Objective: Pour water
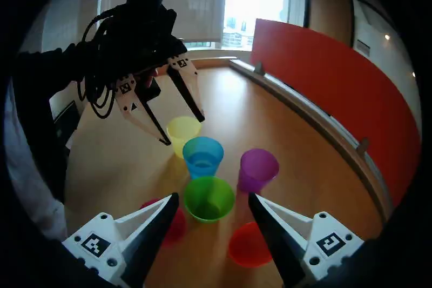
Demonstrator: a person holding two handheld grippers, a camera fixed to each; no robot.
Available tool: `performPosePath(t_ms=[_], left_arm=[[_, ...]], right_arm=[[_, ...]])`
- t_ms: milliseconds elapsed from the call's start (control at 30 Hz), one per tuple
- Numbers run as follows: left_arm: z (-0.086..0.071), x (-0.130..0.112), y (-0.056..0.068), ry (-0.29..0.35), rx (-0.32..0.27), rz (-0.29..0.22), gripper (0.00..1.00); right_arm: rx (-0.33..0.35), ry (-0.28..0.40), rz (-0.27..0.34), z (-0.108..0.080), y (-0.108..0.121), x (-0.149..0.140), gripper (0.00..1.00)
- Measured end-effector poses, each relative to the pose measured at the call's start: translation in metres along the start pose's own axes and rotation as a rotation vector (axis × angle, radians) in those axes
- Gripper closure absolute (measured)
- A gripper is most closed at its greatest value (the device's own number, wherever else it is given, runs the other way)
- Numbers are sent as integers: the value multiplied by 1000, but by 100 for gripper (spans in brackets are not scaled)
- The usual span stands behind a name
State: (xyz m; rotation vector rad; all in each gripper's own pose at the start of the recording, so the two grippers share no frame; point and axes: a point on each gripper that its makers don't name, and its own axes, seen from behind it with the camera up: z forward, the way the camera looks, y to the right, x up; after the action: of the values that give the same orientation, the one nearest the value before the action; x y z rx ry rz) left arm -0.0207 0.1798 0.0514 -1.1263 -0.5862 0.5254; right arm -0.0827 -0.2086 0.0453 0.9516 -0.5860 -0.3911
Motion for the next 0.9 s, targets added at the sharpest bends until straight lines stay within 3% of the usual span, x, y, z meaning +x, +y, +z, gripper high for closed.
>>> performPosePath(t_ms=[333, 900], left_arm=[[19, -13, -5, -56, 2, -15, 14], [33, -20, -7, -103, -1, -21, 14]], right_arm=[[14, -17, 16, 11, 1, -10, 0], [37, -33, 20, 20, 0, -17, 0]])
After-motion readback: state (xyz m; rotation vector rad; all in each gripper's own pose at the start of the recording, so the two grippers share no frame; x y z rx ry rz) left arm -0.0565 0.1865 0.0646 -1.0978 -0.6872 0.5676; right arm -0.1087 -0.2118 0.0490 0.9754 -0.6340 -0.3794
